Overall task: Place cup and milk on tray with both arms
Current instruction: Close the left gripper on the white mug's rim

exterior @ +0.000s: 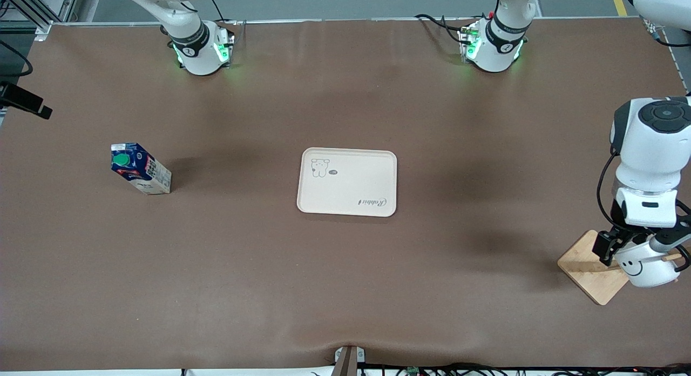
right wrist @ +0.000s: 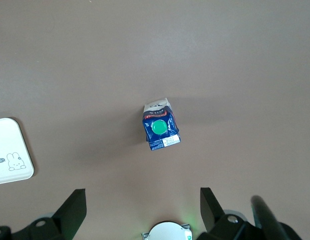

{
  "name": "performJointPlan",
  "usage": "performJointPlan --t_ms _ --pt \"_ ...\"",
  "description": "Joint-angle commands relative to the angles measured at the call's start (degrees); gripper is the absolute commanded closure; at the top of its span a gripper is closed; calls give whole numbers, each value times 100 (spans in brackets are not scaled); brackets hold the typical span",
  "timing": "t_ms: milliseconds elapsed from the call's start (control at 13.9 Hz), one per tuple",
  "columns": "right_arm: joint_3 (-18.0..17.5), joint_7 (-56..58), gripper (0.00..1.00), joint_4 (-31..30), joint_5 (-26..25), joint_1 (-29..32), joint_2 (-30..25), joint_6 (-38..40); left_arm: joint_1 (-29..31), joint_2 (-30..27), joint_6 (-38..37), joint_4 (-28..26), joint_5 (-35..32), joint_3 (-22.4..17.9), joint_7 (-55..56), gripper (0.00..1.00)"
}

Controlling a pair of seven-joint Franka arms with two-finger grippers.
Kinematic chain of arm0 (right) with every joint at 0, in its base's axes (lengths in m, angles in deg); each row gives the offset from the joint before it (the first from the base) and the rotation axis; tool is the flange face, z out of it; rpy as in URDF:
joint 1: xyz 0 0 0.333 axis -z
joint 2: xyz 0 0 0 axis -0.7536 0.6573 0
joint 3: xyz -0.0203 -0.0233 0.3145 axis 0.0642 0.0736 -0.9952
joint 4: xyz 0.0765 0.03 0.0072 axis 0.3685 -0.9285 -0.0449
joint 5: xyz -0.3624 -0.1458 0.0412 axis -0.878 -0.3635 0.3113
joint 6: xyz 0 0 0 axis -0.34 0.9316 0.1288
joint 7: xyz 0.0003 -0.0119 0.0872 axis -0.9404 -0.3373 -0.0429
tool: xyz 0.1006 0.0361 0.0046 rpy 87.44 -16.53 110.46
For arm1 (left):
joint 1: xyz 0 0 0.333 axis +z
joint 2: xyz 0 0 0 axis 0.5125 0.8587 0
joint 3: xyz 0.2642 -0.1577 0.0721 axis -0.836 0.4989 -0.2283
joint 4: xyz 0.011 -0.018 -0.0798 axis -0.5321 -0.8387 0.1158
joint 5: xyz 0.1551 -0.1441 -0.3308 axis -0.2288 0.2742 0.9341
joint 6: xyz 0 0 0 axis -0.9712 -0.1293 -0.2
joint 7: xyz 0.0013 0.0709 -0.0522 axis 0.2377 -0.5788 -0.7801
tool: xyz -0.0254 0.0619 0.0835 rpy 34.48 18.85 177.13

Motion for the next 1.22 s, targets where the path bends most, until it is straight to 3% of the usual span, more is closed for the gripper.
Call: performJointPlan --t_ms 0,430,717,860,1147 --pt "-49 -75 0 36 93 94 2 -28 57 183 55 211 -163 17 130 0" --pt "-49 -75 0 44 93 103 11 -28 110 499 55 483 -163 17 516 0" --pt "-49 -75 0 71 49 95 81 -107 92 631 55 597 -163 9 517 33" --pt "-41 -75 0 44 40 182 90 -99 92 675 55 642 -163 17 517 41" --pt "-49 -66 0 53 75 218 90 -99 66 728 55 686 -171 9 508 87"
